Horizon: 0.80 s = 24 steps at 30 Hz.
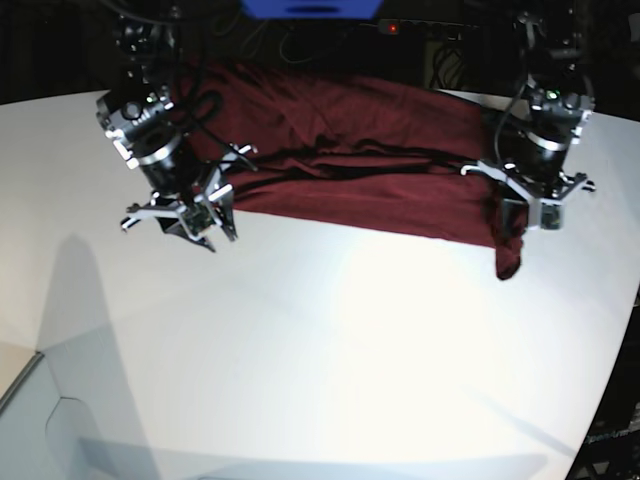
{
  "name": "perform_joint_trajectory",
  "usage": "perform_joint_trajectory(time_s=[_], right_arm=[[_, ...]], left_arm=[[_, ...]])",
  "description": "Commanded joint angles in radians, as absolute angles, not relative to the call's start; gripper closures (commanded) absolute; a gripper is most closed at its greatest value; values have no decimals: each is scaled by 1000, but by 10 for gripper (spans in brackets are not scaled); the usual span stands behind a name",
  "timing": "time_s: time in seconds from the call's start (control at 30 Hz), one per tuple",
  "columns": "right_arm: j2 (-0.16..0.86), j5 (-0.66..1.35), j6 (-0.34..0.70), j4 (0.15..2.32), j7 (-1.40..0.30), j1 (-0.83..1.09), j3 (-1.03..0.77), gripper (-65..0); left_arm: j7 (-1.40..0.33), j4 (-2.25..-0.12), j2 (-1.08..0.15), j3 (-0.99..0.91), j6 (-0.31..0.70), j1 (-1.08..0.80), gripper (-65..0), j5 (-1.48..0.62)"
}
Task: Layout the t-shirt on the table in an organized manner, then fold the t-shirt properly
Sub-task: 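Fold the held shirt end over the body with the left gripper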
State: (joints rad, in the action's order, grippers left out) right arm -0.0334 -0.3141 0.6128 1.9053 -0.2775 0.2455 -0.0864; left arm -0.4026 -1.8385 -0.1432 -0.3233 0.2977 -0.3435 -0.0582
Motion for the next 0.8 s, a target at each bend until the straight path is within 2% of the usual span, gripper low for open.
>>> perform_joint_trajectory(time_s=[0.0,0.2,0.5,0.77], right_arm=[[-35,-300,613,1926,-252,242,-87,-179],[-35,-300,613,1926,-252,245,-88,-178],[-35,-300,613,1928,-252,245,-88,-178],[-35,-300,613,1928,-252,246,-88,-178]], left_arm=[[-374,-1862,-134,-305,297,-349,0,-41],[-374,-1905,-88,-171,302,-369,0,122],[-374,-1914,-84,47,295,-395,-1,317],[-374,-1905,-87,110,294,-406,-1,358]])
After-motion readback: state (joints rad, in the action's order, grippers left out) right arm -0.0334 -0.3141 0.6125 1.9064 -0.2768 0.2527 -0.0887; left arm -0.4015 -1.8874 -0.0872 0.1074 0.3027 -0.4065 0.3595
